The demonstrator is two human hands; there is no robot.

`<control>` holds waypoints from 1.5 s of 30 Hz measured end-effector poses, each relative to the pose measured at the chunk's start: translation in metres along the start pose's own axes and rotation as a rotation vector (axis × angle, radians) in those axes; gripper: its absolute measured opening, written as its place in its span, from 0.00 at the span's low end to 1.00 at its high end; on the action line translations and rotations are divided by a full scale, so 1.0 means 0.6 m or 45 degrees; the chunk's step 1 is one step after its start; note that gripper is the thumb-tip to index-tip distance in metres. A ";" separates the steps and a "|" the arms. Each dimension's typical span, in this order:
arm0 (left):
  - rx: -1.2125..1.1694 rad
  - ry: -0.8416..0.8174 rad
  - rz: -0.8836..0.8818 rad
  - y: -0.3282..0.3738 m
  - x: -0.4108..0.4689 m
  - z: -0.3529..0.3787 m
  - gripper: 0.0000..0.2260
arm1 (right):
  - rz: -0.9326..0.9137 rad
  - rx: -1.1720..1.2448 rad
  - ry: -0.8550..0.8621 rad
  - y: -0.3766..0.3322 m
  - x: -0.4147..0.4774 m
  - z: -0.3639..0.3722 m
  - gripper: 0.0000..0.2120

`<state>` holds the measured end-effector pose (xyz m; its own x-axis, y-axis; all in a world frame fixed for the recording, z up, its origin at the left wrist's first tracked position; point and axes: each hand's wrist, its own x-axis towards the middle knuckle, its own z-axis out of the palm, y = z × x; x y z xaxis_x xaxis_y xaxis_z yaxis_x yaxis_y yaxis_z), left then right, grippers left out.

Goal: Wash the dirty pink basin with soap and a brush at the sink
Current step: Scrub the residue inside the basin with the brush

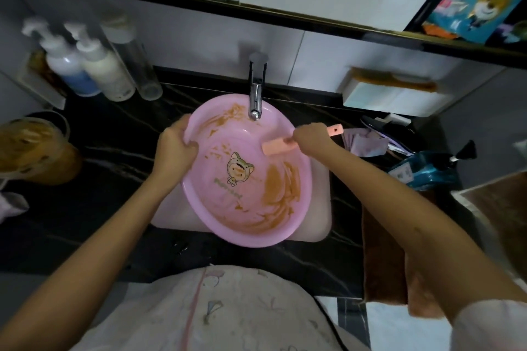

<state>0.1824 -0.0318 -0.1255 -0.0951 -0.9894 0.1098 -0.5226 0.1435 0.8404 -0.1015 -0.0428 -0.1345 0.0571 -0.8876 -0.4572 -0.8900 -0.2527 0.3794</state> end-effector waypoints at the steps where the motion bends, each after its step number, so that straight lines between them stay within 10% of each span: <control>1: -0.001 -0.001 0.000 0.000 0.000 0.000 0.24 | -0.024 -0.022 0.081 -0.003 0.003 0.006 0.18; 7: 0.025 0.027 -0.021 -0.004 -0.003 0.005 0.23 | 0.113 0.270 -0.682 -0.016 0.020 -0.003 0.22; 13: 0.062 0.031 -0.009 -0.013 -0.003 0.008 0.25 | -0.016 -0.035 -0.056 0.006 0.030 -0.054 0.08; 18: 0.095 0.026 0.007 -0.017 -0.001 0.006 0.25 | 0.009 0.032 -0.351 0.000 0.021 -0.025 0.12; 23: 0.095 -0.005 0.002 -0.011 -0.001 -0.002 0.24 | -0.059 -0.118 0.019 0.010 0.024 -0.029 0.18; 27: 0.107 -0.012 0.003 -0.009 -0.002 0.000 0.24 | 0.048 0.207 -0.501 0.012 0.008 -0.018 0.17; 32: 0.103 0.000 -0.005 -0.006 -0.005 -0.002 0.24 | -0.055 0.005 0.067 0.013 0.026 -0.024 0.19; 37: 0.123 0.001 -0.017 0.002 -0.007 -0.006 0.23 | 0.016 0.179 -0.333 -0.005 0.016 -0.006 0.17; 42: 0.119 -0.006 -0.057 0.010 0.000 -0.017 0.23 | -0.250 -0.165 0.336 0.020 0.032 -0.040 0.22; 45: 0.139 -0.024 -0.071 0.005 0.007 -0.024 0.24 | -0.187 -0.112 0.009 0.013 0.033 -0.028 0.16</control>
<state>0.1927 -0.0357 -0.1151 -0.0785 -0.9955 0.0538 -0.6168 0.0909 0.7818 -0.0996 -0.0687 -0.1275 0.1874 -0.8411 -0.5074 -0.8288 -0.4126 0.3778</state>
